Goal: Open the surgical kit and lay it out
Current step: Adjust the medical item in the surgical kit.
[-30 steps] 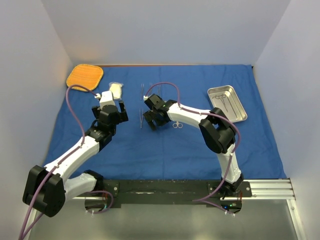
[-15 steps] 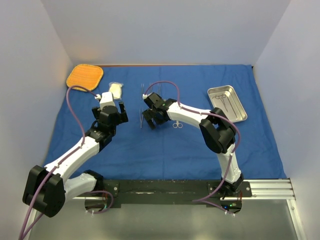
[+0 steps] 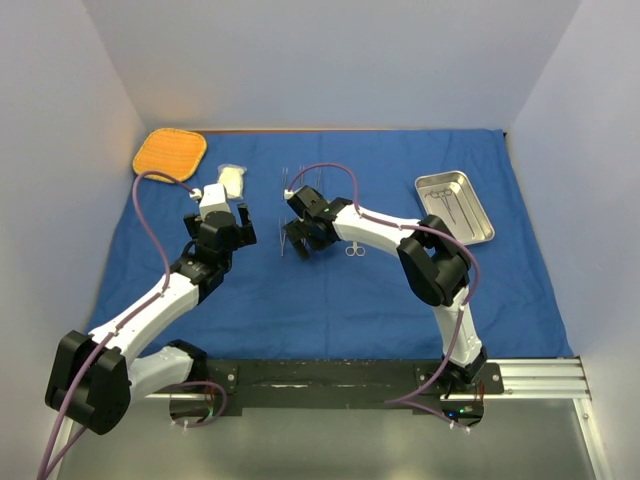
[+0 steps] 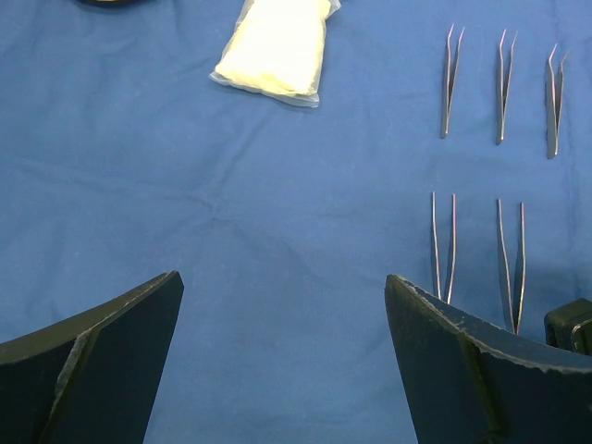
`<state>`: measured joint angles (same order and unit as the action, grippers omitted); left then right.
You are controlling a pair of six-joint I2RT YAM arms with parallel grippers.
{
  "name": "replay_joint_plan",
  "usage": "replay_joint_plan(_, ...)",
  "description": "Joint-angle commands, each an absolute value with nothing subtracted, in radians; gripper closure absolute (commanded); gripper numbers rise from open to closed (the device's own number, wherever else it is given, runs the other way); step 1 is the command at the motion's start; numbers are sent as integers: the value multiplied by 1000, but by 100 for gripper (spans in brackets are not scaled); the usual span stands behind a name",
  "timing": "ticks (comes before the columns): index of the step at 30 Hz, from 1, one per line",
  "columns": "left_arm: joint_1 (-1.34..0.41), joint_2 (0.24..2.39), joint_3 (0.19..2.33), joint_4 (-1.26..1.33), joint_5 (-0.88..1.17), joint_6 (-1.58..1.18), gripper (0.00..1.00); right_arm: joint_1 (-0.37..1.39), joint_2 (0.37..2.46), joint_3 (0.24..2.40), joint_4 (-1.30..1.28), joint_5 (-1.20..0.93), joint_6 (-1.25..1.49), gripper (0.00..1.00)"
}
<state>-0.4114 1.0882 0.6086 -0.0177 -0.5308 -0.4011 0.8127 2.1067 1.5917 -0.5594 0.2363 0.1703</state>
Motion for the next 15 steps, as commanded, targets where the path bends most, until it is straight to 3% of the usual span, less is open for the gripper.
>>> replay_joint_plan(1,-407,1066,606,23,-541,-408,3,819,2102,1635,-554,259,161,1)
replay_joint_plan(9,-405,1062,612,21,-535,-396,3,767,1955,1608,-561,351,117,2)
replay_joint_plan(15,-405,1058,609,55,-505,-353,3,504,1804,1529,-528,240,112,4)
